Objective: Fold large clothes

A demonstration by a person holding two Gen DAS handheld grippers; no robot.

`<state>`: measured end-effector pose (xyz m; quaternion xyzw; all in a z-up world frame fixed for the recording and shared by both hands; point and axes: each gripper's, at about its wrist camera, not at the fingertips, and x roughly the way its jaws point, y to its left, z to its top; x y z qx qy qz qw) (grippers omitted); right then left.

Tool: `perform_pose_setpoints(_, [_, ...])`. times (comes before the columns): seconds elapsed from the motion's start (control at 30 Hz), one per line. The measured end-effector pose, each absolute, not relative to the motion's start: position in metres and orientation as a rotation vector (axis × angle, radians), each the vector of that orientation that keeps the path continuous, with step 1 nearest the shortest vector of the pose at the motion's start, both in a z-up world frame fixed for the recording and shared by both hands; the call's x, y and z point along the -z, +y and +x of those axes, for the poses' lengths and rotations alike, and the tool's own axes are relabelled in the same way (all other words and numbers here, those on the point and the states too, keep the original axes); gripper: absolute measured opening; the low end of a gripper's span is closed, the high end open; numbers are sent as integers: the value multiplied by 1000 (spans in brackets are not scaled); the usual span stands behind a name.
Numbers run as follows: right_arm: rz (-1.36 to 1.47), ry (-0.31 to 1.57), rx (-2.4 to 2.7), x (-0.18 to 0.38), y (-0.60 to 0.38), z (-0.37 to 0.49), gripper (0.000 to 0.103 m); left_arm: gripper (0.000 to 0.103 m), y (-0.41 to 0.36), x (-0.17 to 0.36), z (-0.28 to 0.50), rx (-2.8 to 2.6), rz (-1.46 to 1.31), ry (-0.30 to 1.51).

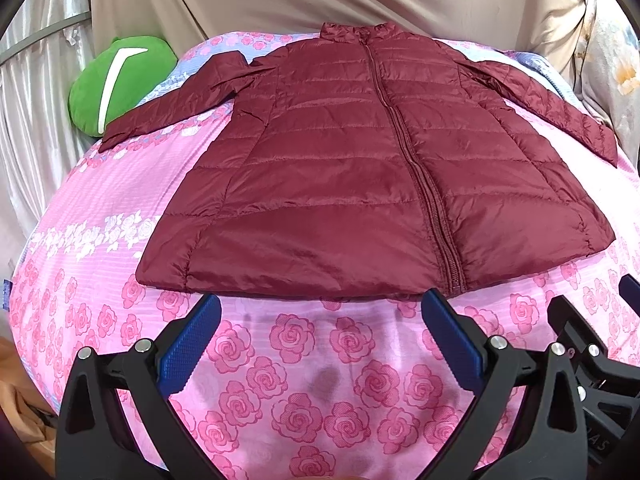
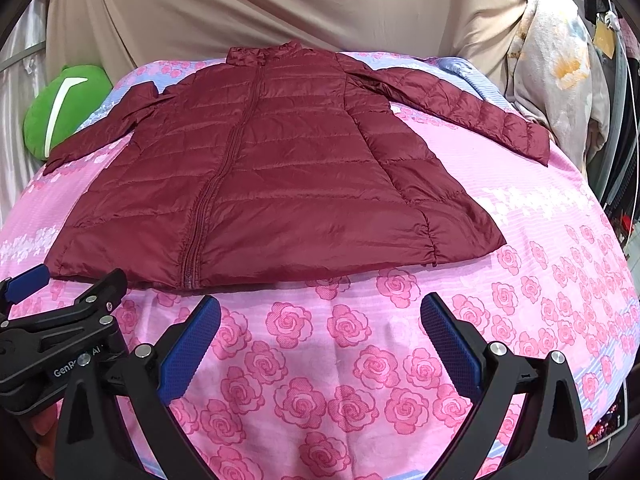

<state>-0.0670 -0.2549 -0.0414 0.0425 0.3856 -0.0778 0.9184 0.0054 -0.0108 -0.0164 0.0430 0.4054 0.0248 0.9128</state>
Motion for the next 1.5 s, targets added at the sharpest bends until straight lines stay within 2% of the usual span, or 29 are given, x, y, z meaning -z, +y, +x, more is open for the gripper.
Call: perform_pose_setpoints(1.5, [90,821,164,53,-251,-61,98,98,-7,31,11,-62,104,867])
